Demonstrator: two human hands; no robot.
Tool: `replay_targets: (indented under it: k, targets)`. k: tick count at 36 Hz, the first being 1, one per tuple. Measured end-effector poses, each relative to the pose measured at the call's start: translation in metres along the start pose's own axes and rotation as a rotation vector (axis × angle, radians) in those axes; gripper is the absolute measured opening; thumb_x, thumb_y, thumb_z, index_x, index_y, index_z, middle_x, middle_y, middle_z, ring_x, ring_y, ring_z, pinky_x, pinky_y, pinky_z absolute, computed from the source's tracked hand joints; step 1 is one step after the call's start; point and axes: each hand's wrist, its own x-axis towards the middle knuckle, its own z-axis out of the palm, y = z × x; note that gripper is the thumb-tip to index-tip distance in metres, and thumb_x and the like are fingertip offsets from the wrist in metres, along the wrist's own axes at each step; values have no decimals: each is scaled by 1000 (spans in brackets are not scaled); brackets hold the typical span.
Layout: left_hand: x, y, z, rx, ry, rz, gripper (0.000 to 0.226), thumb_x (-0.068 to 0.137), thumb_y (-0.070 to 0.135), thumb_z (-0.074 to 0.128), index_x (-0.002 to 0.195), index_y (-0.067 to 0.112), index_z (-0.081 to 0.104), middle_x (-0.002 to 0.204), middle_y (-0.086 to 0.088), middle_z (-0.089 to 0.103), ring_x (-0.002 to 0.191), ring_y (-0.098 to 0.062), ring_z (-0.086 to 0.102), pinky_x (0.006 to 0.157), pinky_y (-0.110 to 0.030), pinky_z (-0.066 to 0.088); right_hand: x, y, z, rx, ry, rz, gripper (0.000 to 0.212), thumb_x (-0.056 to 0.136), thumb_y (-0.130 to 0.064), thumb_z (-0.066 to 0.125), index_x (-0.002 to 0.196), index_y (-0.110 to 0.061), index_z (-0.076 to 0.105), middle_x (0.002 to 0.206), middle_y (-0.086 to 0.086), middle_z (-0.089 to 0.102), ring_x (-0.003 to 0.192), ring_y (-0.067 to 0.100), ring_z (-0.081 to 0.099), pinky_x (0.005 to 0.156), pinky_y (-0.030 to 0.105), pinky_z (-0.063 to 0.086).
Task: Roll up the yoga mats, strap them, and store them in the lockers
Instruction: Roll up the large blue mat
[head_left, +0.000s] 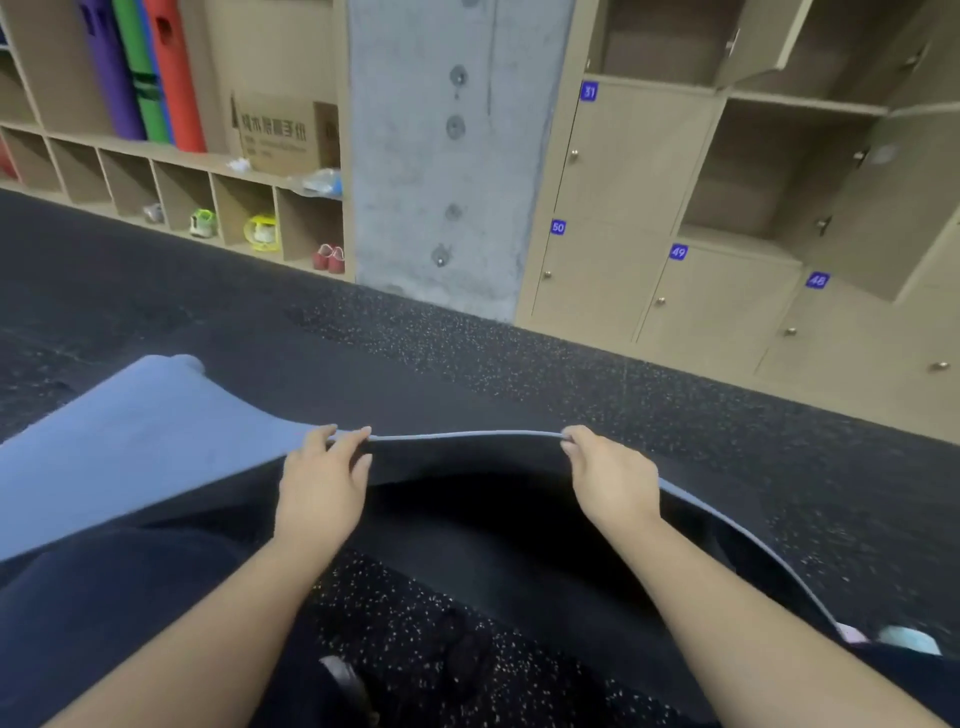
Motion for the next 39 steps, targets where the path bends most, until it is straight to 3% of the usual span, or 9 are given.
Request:
replay_targets:
  k: [6, 11, 17, 20, 26, 31, 33, 36, 39]
  targets:
    - [5, -4, -33, -113, -50, 51, 60, 94, 23, 58, 148, 28, 32, 159, -12, 9, 140, -31, 29, 116, -54, 22, 5, -29, -31, 107, 61, 68, 33, 107, -33, 28, 128, -26, 52, 101, 1, 69, 90, 26, 61, 64, 33, 31]
    - [19, -7, -54, -175, -79, 29, 80, 94, 25, 58, 153, 34, 6, 161, -3, -12, 134, -32, 39, 117, -57, 16, 18, -57, -54, 150, 107, 15, 32, 107, -34, 29, 127, -27, 52, 103, 1, 69, 93, 27, 62, 66, 34, 35]
    - [25, -21, -70, -228, 75, 4, 80, 94, 17, 58, 154, 27, 7, 160, -6, 5, 140, -29, 31, 109, -45, 34, 36, -91, -75, 281, 164, -20, 32, 106, -32, 33, 126, -24, 56, 109, 5, 69, 100, 31, 61, 73, 36, 41]
    - [20, -28, -69, -277, 18, -22, 78, 95, 24, 56, 153, 35, 5, 159, -7, 8, 139, -26, 33, 102, -43, 38, 39, -101, -72, 364, 143, -3, 31, 105, -32, 34, 124, -22, 57, 111, 6, 68, 102, 33, 60, 81, 38, 45]
    - [-13, 13, -59, -252, -121, 290, 69, 88, 47, 61, 148, 36, 29, 160, 9, -7, 143, -19, 26, 110, -39, 37, 34, -121, -54, 423, 73, -39, 30, 105, -27, 37, 126, -21, 57, 114, 5, 68, 104, 30, 60, 82, 37, 46]
    - [-28, 49, -39, -102, -100, 459, 84, 86, 45, 67, 151, 36, 15, 161, -2, -11, 148, -28, 11, 114, -52, 29, 33, -130, -48, 521, 9, -101, 29, 103, -21, 42, 128, -20, 58, 117, 3, 66, 109, 23, 60, 95, 39, 47]
    - [-21, 50, -40, -104, 36, 435, 89, 81, 35, 74, 150, 34, 17, 161, -12, 4, 140, -33, 33, 103, -52, 43, 33, -125, -47, 530, 6, -114, 28, 103, -21, 44, 127, -20, 59, 117, 2, 67, 109, 22, 60, 91, 35, 45]
    - [-2, 50, -50, -112, 126, 402, 86, 87, 27, 69, 152, 36, 13, 160, -8, 10, 88, -24, 66, 62, -30, 50, 30, -120, -44, 532, 11, -132, 27, 103, -22, 46, 125, -21, 60, 115, 3, 68, 107, 23, 61, 85, 33, 46]
    - [18, 59, -51, -130, 9, 468, 73, 96, 22, 56, 151, 39, 13, 161, 2, 12, 110, -20, 59, 75, -31, 52, 22, -118, -37, 540, 18, -147, 28, 102, -21, 46, 128, -20, 59, 114, 6, 69, 105, 26, 63, 88, 40, 49]
